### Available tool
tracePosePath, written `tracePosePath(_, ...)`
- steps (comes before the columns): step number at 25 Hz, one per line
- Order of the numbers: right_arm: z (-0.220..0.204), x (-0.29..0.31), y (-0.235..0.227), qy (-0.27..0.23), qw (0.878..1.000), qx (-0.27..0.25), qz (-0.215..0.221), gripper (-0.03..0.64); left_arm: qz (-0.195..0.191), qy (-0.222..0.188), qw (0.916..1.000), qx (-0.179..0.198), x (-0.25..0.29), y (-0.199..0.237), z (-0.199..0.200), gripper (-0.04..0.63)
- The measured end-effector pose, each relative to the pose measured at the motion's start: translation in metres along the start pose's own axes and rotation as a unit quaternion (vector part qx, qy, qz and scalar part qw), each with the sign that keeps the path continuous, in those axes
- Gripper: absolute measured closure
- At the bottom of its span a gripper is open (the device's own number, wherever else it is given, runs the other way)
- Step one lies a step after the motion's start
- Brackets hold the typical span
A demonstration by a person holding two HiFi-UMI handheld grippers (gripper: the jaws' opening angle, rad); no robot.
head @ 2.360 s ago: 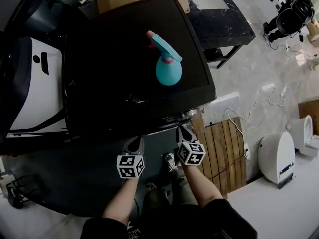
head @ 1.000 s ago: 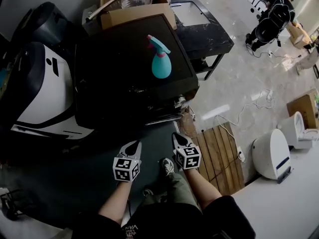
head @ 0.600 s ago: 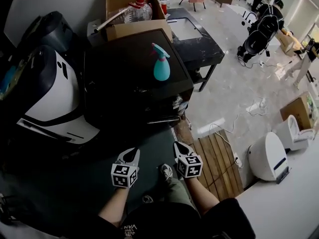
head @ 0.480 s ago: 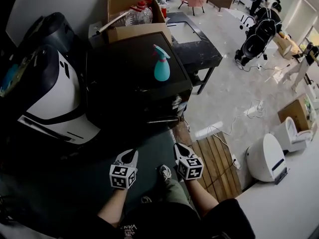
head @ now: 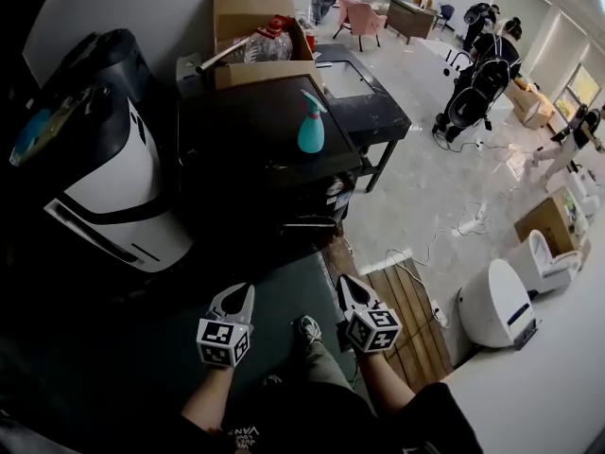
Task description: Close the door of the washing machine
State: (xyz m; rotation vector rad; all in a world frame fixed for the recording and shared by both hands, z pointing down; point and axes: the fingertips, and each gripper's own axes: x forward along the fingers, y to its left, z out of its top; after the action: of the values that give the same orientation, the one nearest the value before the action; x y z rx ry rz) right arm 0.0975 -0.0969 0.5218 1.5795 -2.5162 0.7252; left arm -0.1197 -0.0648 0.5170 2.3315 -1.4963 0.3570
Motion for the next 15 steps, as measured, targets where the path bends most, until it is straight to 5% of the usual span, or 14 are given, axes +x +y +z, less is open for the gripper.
tracePosePath(15,-0.004,-0.087,0.083,-0.032,0.999,-0.010,0.034,0.618,-0.049,-0.029,0.9980,0.027,-0.098,-0.030,-0.017,0.583)
